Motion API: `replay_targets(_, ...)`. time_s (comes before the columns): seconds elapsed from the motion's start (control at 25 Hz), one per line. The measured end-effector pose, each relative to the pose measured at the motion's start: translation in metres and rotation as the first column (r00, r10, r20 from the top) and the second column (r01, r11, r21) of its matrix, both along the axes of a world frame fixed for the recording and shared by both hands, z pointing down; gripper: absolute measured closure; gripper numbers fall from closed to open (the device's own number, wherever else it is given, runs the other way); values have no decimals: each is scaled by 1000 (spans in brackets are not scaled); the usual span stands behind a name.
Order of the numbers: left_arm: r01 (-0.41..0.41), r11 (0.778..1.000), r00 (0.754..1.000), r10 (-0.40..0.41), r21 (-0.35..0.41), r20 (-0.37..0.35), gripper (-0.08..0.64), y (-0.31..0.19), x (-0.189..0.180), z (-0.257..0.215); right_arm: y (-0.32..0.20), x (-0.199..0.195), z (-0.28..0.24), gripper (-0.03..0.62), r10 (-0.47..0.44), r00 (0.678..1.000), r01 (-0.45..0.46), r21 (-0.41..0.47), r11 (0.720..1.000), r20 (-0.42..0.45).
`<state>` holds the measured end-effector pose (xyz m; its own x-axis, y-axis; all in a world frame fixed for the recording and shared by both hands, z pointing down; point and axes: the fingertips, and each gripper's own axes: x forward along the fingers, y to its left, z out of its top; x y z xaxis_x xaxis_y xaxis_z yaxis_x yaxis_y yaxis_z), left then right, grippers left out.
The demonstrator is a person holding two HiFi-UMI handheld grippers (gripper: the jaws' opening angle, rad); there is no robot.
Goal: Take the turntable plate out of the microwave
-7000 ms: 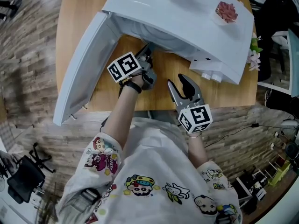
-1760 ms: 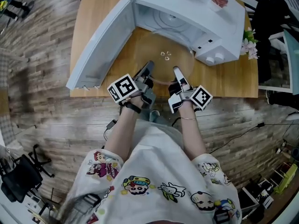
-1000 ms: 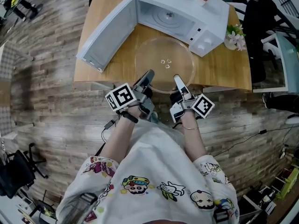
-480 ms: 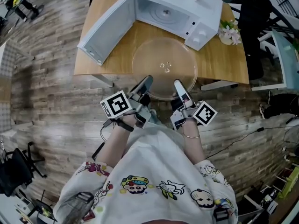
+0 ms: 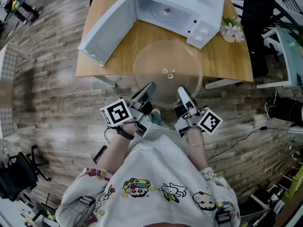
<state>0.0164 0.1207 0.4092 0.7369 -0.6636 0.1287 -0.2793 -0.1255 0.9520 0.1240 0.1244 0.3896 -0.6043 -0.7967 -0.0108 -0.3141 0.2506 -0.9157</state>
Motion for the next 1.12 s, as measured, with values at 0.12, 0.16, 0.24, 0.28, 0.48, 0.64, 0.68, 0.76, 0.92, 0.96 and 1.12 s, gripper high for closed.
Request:
replay_targets(0.12,-30,1000,999,30,6,-22,509,-3,5,-8,-1,3,-4,506,15,1000,-15,-9,1000,3)
replay_targets(0.16,-43,999,999,44,27,-29,509,-5,7,-13,-2,3,-5,506,18,1000,-18,-11,1000,0)
replay_targets(0.24,-68,995,997,70,72,-35,509,-9,9,-22,-3,2,-8,505,22,1000,-22,-12,1000,-3)
replay_targets(0.28,-73,995,996,76,74,-35,509,-10,8,-24,-3,2,-9,505,24,1000,-24,-11,1000,-4)
replay_targets(0.48,-87,996,995,88,35,-36,509,-13,3,-22,-7,-3,-13,505,32,999,-32,-8,999,-7)
replay_targets(0.64,-95,995,995,97,33,-39,509,-17,2,-23,-11,-4,-12,505,31,1000,-31,-16,999,-2)
replay_targets(0.68,-102,994,994,104,44,-40,509,-18,2,-24,-11,-5,-13,505,30,1000,-30,-16,999,-4)
replay_targets(0.76,-111,992,993,113,54,-42,509,-19,1,-26,-12,-6,-14,505,27,1000,-27,-13,1000,-9)
replay_targets(0.92,-117,992,992,119,51,-42,509,-22,-1,-27,-15,-8,-17,503,24,1000,-24,-6,1000,-8)
replay_targets(0.96,-114,992,992,116,45,-46,509,-23,-1,-27,-16,-8,-18,503,23,1000,-23,-4,1000,-7)
replay_targets(1.12,-115,992,992,118,56,-51,509,-25,-1,-30,-19,-9,-20,503,14,1000,-14,3,1000,-11)
